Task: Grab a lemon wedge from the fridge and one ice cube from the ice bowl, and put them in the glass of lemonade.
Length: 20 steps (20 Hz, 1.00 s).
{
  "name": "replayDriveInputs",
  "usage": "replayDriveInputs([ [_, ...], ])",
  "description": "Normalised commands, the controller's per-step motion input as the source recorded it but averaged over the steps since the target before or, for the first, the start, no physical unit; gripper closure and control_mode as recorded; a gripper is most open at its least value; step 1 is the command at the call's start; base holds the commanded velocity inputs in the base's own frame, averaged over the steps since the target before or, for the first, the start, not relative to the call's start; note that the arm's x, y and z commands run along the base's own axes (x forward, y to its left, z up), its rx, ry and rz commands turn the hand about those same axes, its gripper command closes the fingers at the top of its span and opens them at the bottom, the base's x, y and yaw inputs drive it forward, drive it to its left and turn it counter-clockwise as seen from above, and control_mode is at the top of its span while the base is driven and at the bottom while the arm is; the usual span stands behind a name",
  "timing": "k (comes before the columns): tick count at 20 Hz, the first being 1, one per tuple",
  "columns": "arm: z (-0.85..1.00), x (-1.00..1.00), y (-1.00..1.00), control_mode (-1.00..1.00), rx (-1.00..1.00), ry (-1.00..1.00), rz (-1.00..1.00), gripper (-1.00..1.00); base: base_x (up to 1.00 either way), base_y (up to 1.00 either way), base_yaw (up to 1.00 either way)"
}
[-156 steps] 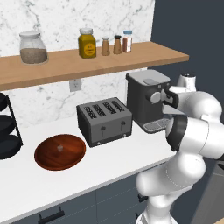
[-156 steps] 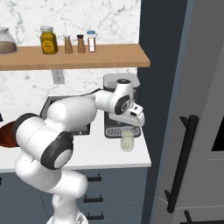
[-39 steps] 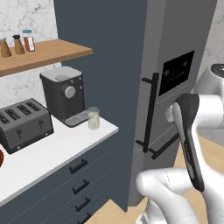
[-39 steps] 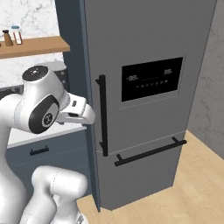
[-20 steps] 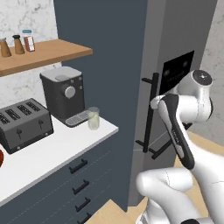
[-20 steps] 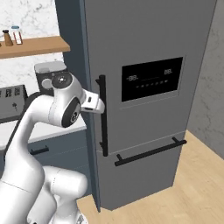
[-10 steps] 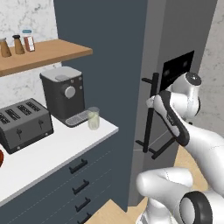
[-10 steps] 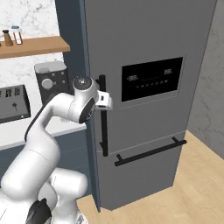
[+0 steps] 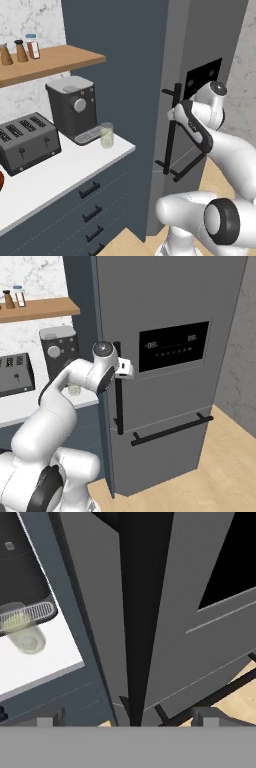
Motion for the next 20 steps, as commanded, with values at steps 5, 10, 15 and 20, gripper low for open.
replayDriveInputs([
  [5, 0.0, 0.27, 0.0, -1.0, 0.0, -0.02, 0.0, -1.0, 0.0, 0.0, 0.0],
  [10, 0.0, 0.19, 0.0, -1.0, 0.0, -0.04, 0.0, -1.0, 0.0, 0.0, 0.0],
  [15, -0.02, 0.3, 0.0, -1.0, 0.0, -0.03, 0.0, -1.0, 0.0, 0.0, 0.0],
  [20, -0.36, 0.48, 0.0, -1.0, 0.0, -0.04, 0.0, -1.0, 0.0, 0.0, 0.0],
])
